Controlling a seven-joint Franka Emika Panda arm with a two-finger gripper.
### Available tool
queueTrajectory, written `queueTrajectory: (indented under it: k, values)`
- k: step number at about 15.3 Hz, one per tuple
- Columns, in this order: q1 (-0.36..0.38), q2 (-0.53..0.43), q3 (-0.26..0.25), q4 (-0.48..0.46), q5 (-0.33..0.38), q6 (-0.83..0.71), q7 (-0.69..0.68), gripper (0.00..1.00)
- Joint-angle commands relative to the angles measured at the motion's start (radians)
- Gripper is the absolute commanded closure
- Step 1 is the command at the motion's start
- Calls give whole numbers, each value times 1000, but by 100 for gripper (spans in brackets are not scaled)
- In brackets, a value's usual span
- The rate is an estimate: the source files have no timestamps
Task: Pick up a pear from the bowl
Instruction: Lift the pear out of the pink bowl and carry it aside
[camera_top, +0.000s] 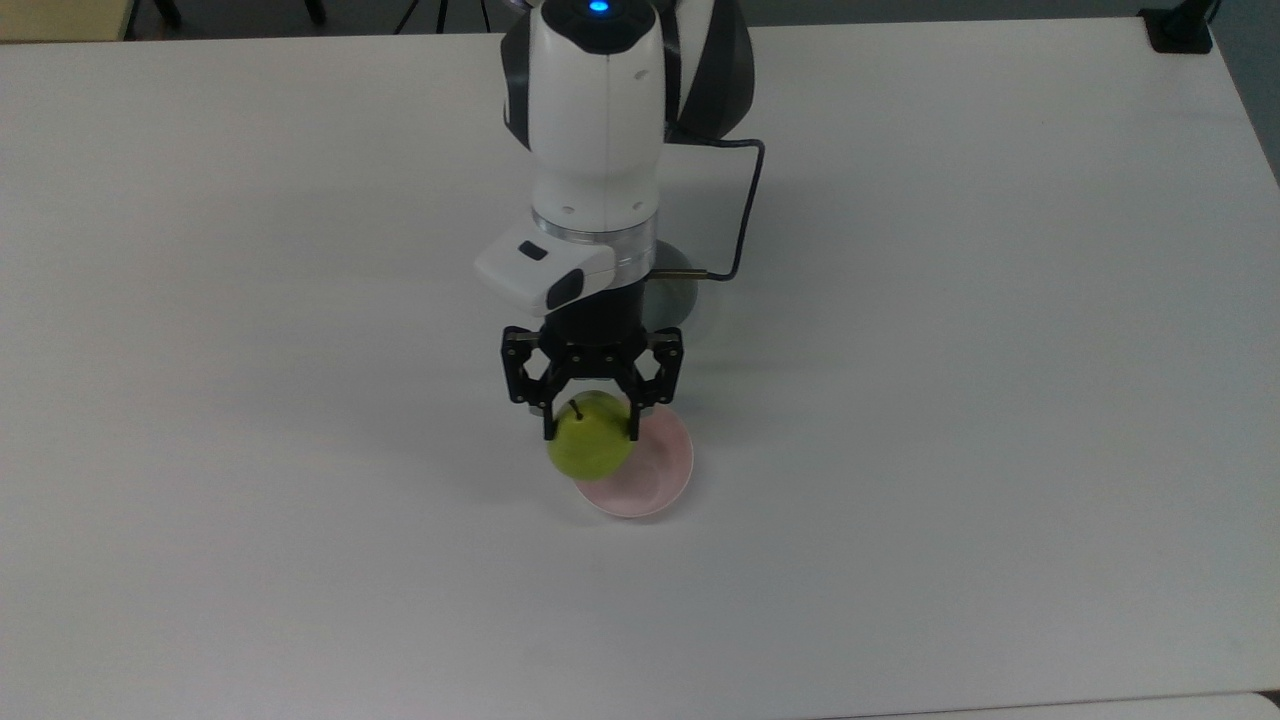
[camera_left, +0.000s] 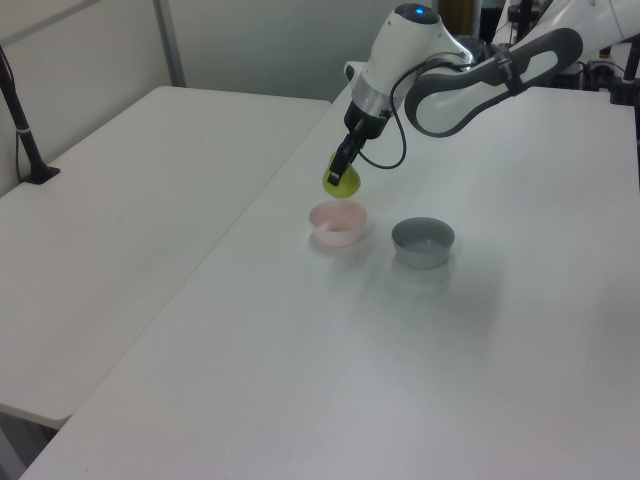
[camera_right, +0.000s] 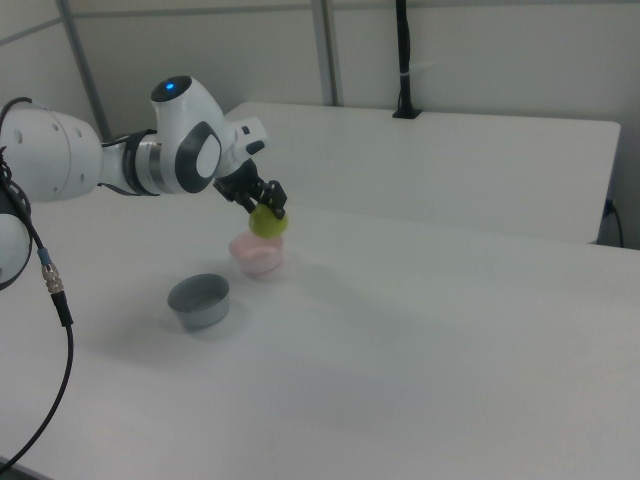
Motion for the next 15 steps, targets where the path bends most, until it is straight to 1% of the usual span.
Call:
queueTrajectory:
  k: [1, 5, 8, 12, 15]
  values:
    - [-45, -22, -10, -15, -15, -17, -25, 47]
    - [-114, -9, -8, -14, -14, -9, -111, 46]
    - [-159, -5, -8, -15, -9, 48, -157, 46]
    - [-184, 40, -8, -15, -15, 115, -195, 45]
    - [-191, 72, -8, -15, -15, 196, -201, 46]
